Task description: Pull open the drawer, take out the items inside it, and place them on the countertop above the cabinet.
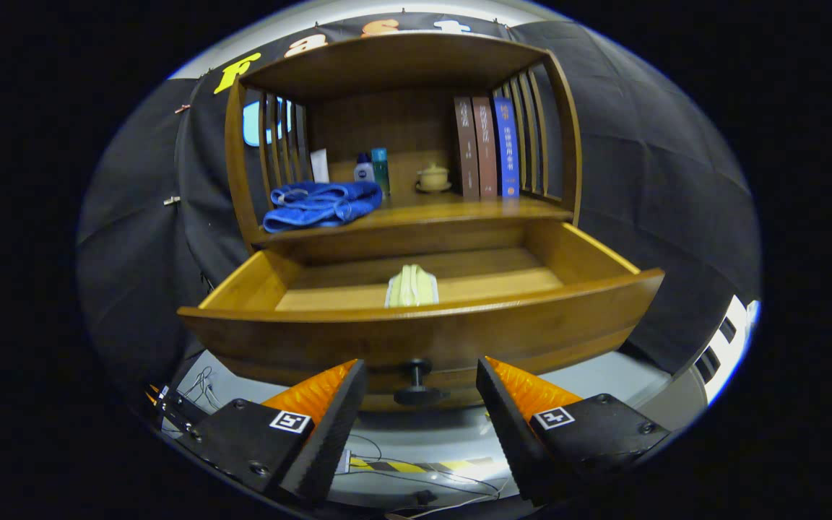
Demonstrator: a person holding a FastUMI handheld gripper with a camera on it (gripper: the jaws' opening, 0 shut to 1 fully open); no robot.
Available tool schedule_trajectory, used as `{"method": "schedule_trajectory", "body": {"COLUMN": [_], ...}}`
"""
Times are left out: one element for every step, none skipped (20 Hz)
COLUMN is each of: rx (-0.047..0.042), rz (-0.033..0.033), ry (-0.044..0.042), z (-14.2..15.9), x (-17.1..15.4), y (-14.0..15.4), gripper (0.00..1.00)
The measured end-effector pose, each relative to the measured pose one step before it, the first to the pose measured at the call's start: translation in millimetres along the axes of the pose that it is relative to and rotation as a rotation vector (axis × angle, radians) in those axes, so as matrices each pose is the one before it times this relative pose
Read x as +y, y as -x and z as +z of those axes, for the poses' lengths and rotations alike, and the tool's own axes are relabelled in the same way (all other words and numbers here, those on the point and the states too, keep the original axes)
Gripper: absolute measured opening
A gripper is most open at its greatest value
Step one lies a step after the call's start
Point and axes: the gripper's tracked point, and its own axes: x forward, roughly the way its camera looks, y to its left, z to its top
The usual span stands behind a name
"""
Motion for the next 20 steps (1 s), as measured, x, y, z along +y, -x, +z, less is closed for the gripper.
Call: {"method": "schedule_trajectory", "body": {"rx": [-0.0235,-0.01712,-0.01093,-0.00058,0.00439,0.00123,0.01515,0.02001,0.02475,0.02838,0.03079,0.03664,0.03801,0.04674,0.04638,0.04616,0.04743,0.03492,0.033,0.03366], "rz": [0.00918,0.01436,0.00481,-0.00872,0.00099,0.00461,0.00578,0.0037,0.00467,-0.00231,-0.01092,0.00011,-0.00031,0.00204,-0.00605,-0.0035,-0.01449,-0.01105,-0.00814,-0.00369], "ry": [-0.00102,-0.00658,-0.00402,0.00259,-0.00009,-0.00537,-0.00159,-0.00038,0.00076,0.00905,0.01225,0.00926,0.00441,0.00466,0.00133,0.00136,0.00649,0.00313,0.00572,0.00619], "z": [14.13,14.73,15.04,13.63,12.28,13.6,11.13,7.09,6.34,3.01,1.05,-1.84,-3.37,-4.8,-5.17,-5.73,-6.42,-4.57,-2.39,-3.6], "x": [2.99,4.21,2.07,-1.66,1.07,1.87,3.12,1.08,2.43,0.74,-2.19,1.63,1.68,0.37,-0.74,-0.51,-2.58,-1.53,0.14,-0.04], "y": [2.61,-0.62,-4.05,-7.67,-10.26,-11.19,-13.17,-12.87,-14.05,-12.55,-12.58,-14.67,-14.57,-13.55,-12.97,-10.81,-12.38,-10.05,-8.51,-6.81], "gripper": [0.96,0.96,0.96,0.96,0.97,0.97,0.99,1.0,1.0,0.99,0.99,1.0,1.0,1.0,1.0,1.0,1.0,1.0,1.0,1.0]}}
